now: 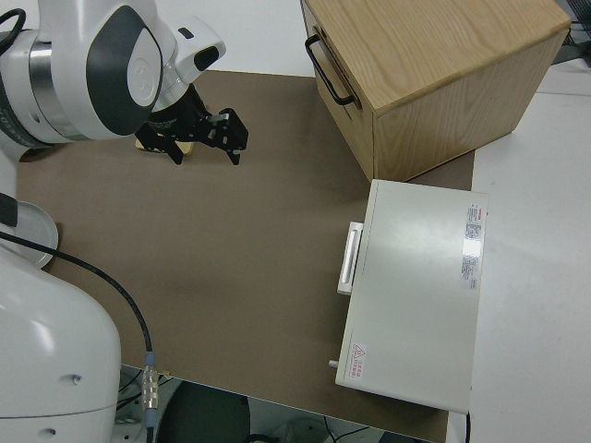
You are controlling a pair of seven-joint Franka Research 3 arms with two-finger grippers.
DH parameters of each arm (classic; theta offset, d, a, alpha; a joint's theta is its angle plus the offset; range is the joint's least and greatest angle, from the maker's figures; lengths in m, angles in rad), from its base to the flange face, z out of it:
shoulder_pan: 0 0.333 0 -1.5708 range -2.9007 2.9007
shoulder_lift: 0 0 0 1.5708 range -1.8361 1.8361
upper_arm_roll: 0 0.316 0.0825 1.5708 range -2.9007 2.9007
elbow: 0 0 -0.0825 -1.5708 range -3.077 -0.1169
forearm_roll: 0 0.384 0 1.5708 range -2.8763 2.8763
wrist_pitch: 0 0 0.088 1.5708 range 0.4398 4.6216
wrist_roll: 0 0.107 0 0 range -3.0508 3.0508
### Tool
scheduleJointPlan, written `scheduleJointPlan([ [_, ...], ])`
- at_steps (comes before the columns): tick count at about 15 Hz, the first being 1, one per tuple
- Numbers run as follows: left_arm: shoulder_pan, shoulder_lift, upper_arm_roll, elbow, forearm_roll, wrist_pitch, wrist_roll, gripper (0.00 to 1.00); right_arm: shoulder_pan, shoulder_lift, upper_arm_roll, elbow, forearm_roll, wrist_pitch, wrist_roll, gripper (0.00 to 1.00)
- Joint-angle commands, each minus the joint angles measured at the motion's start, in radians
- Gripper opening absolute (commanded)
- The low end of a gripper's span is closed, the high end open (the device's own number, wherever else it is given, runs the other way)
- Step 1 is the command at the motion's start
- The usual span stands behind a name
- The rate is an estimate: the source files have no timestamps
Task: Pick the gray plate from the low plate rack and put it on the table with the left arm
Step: 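Open the left gripper and withdraw it toward the robot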
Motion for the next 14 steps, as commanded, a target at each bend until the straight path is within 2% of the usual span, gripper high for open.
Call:
scheduleJointPlan([
  [1,-0.021,-0.004,0.009,-0.020,-0.002,0.038,0.011,0.30,-0.010,-0.002,0.006,0.006,0.010,-0.014,0.000,0.987],
  [5,-0.021,-0.010,0.009,-0.009,0.006,0.034,0.010,0.63,-0.010,-0.002,0.006,0.006,0.010,-0.014,0.000,0.990],
  [6,-0.021,-0.010,0.009,-0.003,0.020,0.034,0.002,0.79,-0.010,-0.002,0.006,0.006,0.010,-0.014,0.000,0.990],
  [7,-0.021,-0.012,0.008,0.008,0.041,0.033,-0.004,1.00,-0.010,-0.002,0.006,0.006,0.010,-0.014,0.000,0.987],
  [14,-0.015,-0.012,0.011,0.110,0.075,-0.004,-0.041,0.99,-0.010,-0.002,0.006,0.006,0.010,-0.014,-0.001,0.990],
])
